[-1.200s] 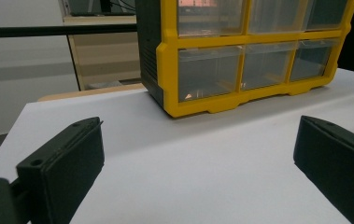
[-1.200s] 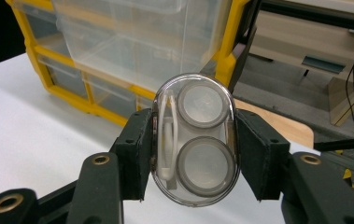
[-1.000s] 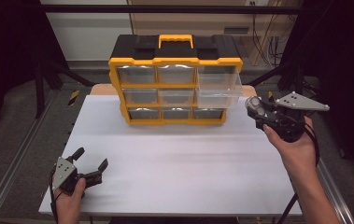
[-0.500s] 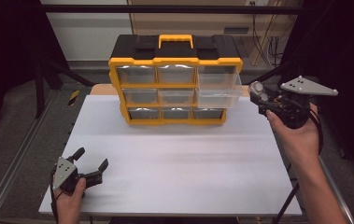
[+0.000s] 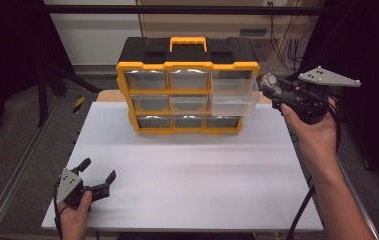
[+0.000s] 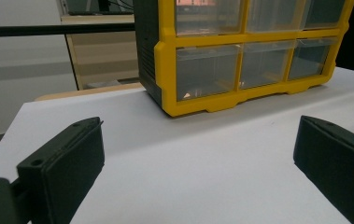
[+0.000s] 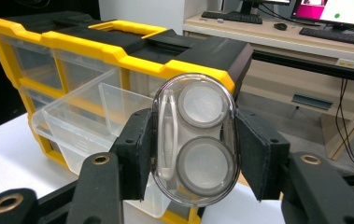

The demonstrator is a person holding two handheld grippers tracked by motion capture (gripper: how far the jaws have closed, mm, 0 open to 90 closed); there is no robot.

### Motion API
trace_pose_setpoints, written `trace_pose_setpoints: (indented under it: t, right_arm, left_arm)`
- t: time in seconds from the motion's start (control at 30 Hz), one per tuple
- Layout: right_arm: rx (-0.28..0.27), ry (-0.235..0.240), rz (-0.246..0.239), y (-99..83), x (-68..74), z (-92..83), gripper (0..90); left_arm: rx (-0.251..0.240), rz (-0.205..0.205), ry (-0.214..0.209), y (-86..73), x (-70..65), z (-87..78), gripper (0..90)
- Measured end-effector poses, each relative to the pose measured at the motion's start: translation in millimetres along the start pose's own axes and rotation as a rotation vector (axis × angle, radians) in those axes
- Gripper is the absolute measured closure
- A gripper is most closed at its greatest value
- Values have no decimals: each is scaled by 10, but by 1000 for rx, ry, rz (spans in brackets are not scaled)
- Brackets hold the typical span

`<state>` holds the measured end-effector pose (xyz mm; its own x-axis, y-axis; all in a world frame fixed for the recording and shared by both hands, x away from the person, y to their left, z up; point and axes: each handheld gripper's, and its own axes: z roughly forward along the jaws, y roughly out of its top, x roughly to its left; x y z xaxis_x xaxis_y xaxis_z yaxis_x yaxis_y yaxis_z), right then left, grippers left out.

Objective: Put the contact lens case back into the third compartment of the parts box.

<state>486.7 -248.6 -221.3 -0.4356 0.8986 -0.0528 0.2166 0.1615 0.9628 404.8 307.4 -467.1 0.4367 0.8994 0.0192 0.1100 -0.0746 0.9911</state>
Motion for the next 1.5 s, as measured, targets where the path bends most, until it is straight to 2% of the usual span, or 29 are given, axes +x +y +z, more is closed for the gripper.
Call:
trace_pose_setpoints:
  t: [0.87,1.5]
  right_arm:
    - [-5,10,-8,115,139,192,493]
    - [-1,16,-30,163,228,240,493]
  left_arm:
    - [2,8,-1,0,-6,7,17]
    - [2,11,-2,3,-6,7,17]
